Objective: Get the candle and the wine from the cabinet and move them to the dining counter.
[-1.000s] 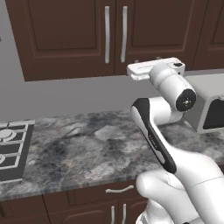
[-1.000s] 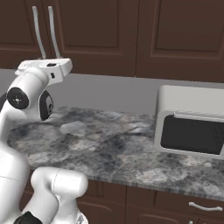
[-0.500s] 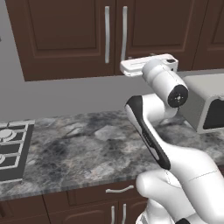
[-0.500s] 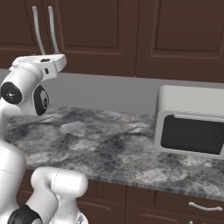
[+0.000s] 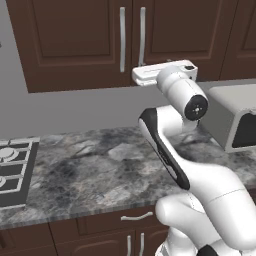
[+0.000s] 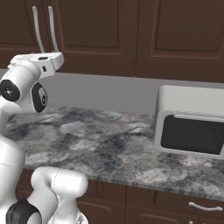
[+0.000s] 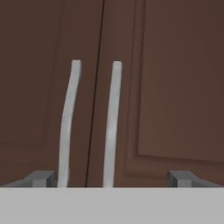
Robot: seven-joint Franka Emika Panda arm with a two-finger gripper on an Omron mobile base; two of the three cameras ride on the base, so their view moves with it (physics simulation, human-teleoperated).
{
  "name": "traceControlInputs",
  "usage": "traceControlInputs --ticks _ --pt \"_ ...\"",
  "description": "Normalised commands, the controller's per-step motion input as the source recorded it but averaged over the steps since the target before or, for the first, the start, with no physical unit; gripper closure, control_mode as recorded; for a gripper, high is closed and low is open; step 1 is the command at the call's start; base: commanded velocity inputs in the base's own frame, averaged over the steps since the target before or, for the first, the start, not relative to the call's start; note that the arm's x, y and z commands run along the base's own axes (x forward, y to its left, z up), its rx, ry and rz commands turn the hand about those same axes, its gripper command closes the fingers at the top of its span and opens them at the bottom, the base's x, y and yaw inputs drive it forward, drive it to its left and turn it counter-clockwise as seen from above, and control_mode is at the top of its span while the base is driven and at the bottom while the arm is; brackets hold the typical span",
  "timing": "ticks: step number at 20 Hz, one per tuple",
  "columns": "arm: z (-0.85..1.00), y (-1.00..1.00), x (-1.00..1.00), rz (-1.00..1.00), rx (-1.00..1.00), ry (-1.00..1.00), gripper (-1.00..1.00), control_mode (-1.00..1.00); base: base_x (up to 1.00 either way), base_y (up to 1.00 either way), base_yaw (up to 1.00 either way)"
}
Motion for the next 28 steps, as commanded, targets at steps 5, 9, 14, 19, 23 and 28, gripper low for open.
traceControlInputs --ticks 5,9,14,19,23,28 --pt "0.02 0.02 0.23 0.00 0.00 -0.06 -1.00 -1.00 0.00 0.00 0.00" --pt "0.00 0.06 0.29 0.00 0.00 -0.05 -1.00 -1.00 0.00 0.00 0.00" --pt "0.02 0.00 0.33 0.00 0.00 -0.02 -1.00 -1.00 0.00 0.00 0.00" --pt "0.01 0.00 0.32 0.00 0.00 0.00 -1.00 -1.00 0.00 0.00 0.00" --pt "0.00 0.02 0.30 0.00 0.00 -0.01 -1.00 -1.00 0.00 0.00 0.00" --pt "0.00 0.15 0.29 0.00 0.00 0.00 -1.00 -1.00 0.00 0.00 0.00"
